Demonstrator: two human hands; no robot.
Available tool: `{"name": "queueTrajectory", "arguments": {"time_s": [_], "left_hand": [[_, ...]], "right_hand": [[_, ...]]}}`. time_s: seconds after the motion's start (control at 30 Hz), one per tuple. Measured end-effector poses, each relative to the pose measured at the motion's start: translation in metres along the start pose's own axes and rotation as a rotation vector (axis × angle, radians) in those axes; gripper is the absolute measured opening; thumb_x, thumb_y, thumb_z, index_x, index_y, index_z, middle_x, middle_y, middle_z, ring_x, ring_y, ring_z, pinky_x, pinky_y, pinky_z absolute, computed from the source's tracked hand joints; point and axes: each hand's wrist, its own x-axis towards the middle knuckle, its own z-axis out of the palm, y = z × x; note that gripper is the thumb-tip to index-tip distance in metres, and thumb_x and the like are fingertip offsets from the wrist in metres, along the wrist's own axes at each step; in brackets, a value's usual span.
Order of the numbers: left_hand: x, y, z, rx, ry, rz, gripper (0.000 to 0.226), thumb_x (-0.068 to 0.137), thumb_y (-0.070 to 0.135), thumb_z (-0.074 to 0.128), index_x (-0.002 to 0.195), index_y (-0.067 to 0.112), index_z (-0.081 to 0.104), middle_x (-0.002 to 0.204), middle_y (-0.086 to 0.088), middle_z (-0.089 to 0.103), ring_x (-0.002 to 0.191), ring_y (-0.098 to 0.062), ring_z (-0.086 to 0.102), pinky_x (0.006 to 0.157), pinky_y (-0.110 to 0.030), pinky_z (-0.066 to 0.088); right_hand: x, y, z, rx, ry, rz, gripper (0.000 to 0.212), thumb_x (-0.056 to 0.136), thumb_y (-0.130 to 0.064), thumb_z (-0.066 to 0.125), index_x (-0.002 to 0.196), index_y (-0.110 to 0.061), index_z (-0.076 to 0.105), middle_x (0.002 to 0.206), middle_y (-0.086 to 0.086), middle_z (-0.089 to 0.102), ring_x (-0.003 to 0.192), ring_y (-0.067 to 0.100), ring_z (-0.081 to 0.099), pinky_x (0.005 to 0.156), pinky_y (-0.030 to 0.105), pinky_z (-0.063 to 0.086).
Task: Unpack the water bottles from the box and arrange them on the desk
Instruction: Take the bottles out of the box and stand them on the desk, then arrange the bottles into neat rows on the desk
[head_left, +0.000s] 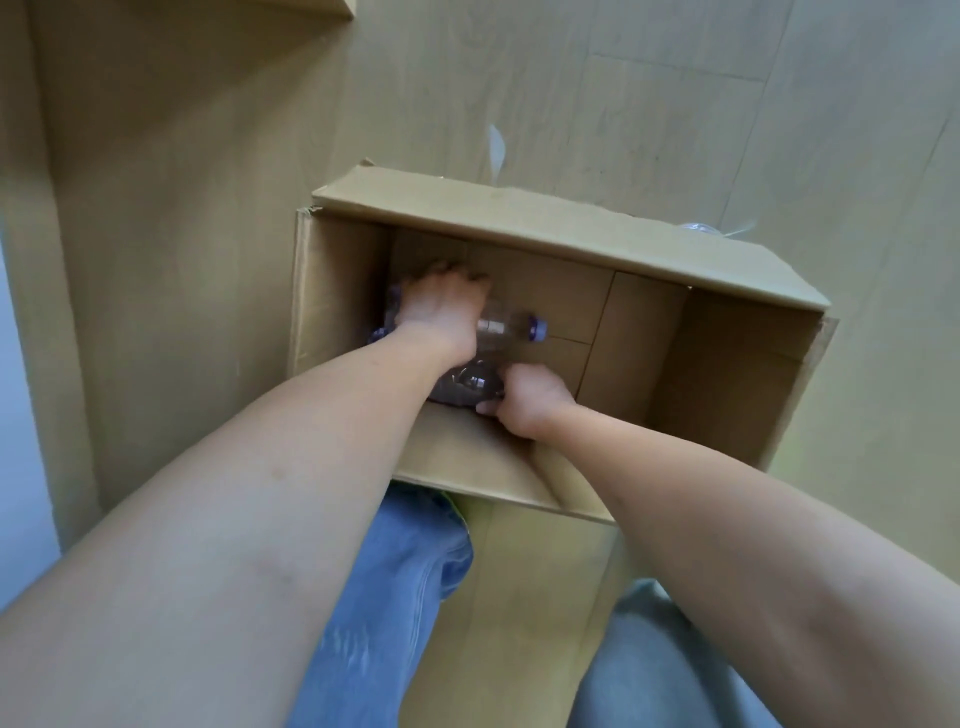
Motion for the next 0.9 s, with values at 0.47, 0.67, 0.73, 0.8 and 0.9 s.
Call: {"name": "queueTrajectory", "arguments": {"time_s": [0.47, 0.67, 0.73, 0.8, 0.9], "left_hand": [[-0.129, -0.006, -0.069, -0.339, -0.003, -0.138, 0.06, 0.056, 0.036, 0.08, 0.102, 0.015, 0.048, 0.102, -0.007, 0.048, 0.096, -0.031, 0.056, 0.071, -0.035, 0.046], [-0.203, 0.012, -0.141, -0.471, 0.081, -0.203, 0.065, 0.054, 0.035, 0.082, 0.101, 0.017, 0.041, 0.103, -0.002, 0.041, 0.095, -0.026, 0.051, 0.067, -0.034, 0.042], [-0.23, 0.019, -0.174, -0.509, 0.12, -0.211, 0.064, 0.054, 0.035, 0.081, 0.102, 0.017, 0.042, 0.104, -0.002, 0.043, 0.094, -0.026, 0.052, 0.067, -0.032, 0.04], [-0.259, 0.027, -0.209, -0.532, 0.172, -0.211, 0.064, 0.054, 0.035, 0.08, 0.104, 0.017, 0.044, 0.105, -0.002, 0.045, 0.093, -0.025, 0.052, 0.067, -0.031, 0.04], [-0.308, 0.037, -0.259, -0.579, 0.262, -0.216, 0.063, 0.052, 0.035, 0.078, 0.102, 0.019, 0.044, 0.101, -0.001, 0.045, 0.089, -0.025, 0.053, 0.068, -0.032, 0.044]], "right_hand": [[-0.13, -0.03, -0.064, 0.032, 0.189, 0.155, 0.016, 0.08, -0.026, 0.054, 0.07, -0.014, 0.049, 0.078, 0.006, 0.058, 0.07, 0.029, 0.055, 0.058, 0.028, 0.039], [-0.224, -0.024, -0.124, 0.006, 0.278, 0.166, 0.022, 0.076, -0.026, 0.055, 0.059, -0.016, 0.045, 0.061, 0.0, 0.048, 0.057, 0.023, 0.05, 0.044, 0.024, 0.029], [-0.257, -0.033, -0.147, -0.02, 0.32, 0.133, 0.021, 0.075, -0.026, 0.055, 0.06, -0.016, 0.046, 0.06, 0.0, 0.048, 0.053, 0.021, 0.047, 0.044, 0.025, 0.028], [-0.29, -0.044, -0.174, -0.062, 0.368, 0.073, 0.023, 0.075, -0.027, 0.055, 0.058, -0.015, 0.044, 0.057, 0.0, 0.047, 0.048, 0.017, 0.042, 0.042, 0.024, 0.027], [-0.34, -0.065, -0.215, -0.15, 0.414, -0.02, 0.03, 0.074, -0.028, 0.056, 0.055, -0.013, 0.039, 0.053, 0.001, 0.043, 0.045, 0.017, 0.037, 0.041, 0.025, 0.028]]}}
